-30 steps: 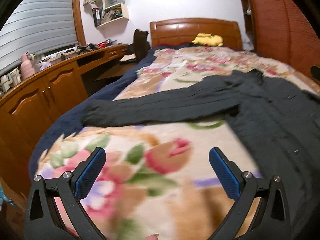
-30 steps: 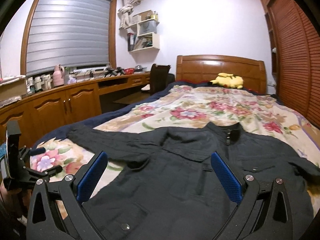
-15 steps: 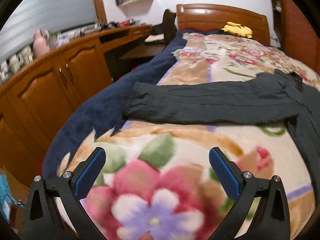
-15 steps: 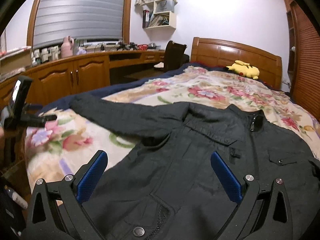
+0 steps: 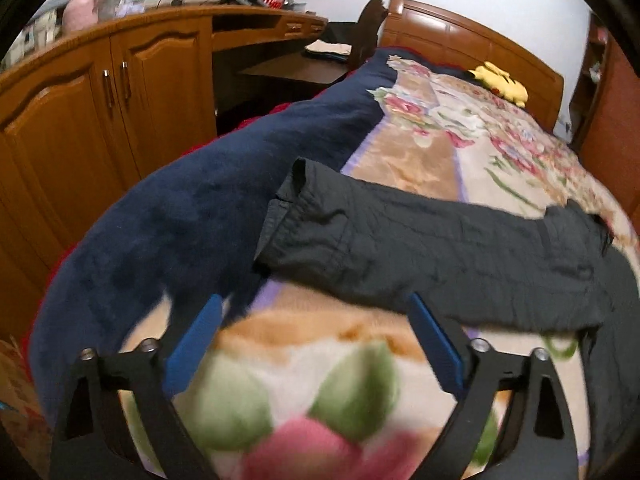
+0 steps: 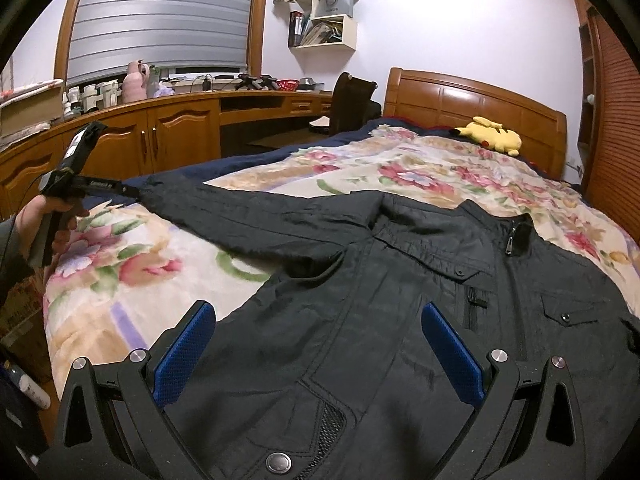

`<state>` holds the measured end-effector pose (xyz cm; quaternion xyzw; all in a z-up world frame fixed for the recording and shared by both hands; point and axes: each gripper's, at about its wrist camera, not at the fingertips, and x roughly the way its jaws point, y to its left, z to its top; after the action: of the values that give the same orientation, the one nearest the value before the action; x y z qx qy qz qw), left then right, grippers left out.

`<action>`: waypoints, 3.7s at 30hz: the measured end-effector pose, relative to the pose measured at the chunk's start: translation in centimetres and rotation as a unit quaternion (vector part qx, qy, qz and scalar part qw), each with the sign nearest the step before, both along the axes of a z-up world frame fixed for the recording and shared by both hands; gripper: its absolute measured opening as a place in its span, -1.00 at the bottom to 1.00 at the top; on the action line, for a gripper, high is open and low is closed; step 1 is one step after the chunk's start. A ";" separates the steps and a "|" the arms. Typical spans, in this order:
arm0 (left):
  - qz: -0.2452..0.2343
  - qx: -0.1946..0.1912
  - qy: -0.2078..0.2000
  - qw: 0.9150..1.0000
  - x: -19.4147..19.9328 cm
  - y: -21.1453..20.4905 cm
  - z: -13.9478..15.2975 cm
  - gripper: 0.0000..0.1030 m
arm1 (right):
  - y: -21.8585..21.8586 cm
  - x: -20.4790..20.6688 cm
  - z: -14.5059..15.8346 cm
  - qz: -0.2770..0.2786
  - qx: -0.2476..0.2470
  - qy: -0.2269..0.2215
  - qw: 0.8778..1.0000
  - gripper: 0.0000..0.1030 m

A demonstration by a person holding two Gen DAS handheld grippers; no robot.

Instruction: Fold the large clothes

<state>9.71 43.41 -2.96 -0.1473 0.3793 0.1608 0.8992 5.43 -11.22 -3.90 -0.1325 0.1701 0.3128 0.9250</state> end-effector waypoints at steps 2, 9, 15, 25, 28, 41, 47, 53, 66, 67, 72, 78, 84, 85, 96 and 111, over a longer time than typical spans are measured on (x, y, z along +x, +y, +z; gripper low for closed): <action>0.010 -0.024 0.003 1.000 0.9 0.8 -0.4 0.56 | 1.0 -1.4 1.0 0.000 -0.005 0.000 1.000 0.99; 0.032 -0.080 0.003 0.996 2.6 2.1 -1.3 0.51 | 1.0 -1.6 1.1 0.002 -0.005 0.004 1.000 0.99; 0.051 -0.091 0.011 0.994 3.7 2.6 -1.8 0.02 | 1.2 -1.9 1.1 0.006 -0.006 0.006 1.000 0.99; 0.033 -0.064 0.003 0.997 3.7 1.1 1.4 -0.86 | 1.1 -2.1 1.3 0.008 -0.001 0.010 1.000 0.99; 0.019 -0.044 -0.009 0.999 3.1 -0.5 3.6 -0.89 | 0.8 -2.0 1.5 0.012 0.006 0.011 1.000 0.99; -0.092 0.022 -0.068 0.993 3.1 -13.3 12.1 -0.91 | -3.8 -2.1 3.1 0.010 0.031 0.024 0.999 0.99; -0.189 0.022 -0.100 0.977 3.4 -23.2 14.2 -0.91 | -8.4 -1.6 4.0 -0.038 0.045 0.015 0.998 0.99; -0.269 0.012 -0.119 0.956 2.5 -31.5 14.4 -0.91 | -13.6 -1.0 4.8 -0.094 0.078 0.023 0.992 0.99; -0.319 0.052 -0.132 0.937 -1.4 -40.9 11.2 -0.90 | -15.8 -1.8 5.1 -0.133 0.099 0.034 0.985 0.99; -0.318 0.049 -0.138 0.937 -2.0 -40.8 10.7 -0.90 | -15.7 -1.9 5.1 -0.133 0.098 0.035 0.986 0.99; -0.305 0.034 -0.128 0.943 -3.2 -40.8 7.7 -0.90 | -15.0 -1.3 5.3 -0.128 0.093 0.040 0.986 0.99; -0.293 0.054 -0.130 0.945 -4.4 -40.1 6.1 -0.52 | -14.4 -0.5 5.4 -0.119 0.087 0.044 0.988 0.99; -0.289 0.049 -0.156 0.943 -5.8 -38.8 6.2 0.14 | -14.0 0.7 5.7 -0.108 0.084 0.051 0.989 0.99; -0.288 0.048 -0.160 0.943 -5.9 -38.6 6.2 0.42 | -13.9 0.8 5.8 -0.107 0.083 0.051 0.990 0.99; -0.239 0.055 -0.161 0.956 -5.4 -35.3 4.7 0.60 | -11.6 2.7 5.7 -0.070 0.050 0.046 0.995 0.99; -0.210 0.094 -0.158 0.960 -5.6 -34.7 4.1 0.60 | -9.0 8.0 2.0 0.020 -0.011 0.155 0.988 0.46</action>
<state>4.08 8.71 1.15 -0.0023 0.2383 -0.0217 0.9709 13.38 -20.27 -1.89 -0.0956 0.3122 0.3459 0.8796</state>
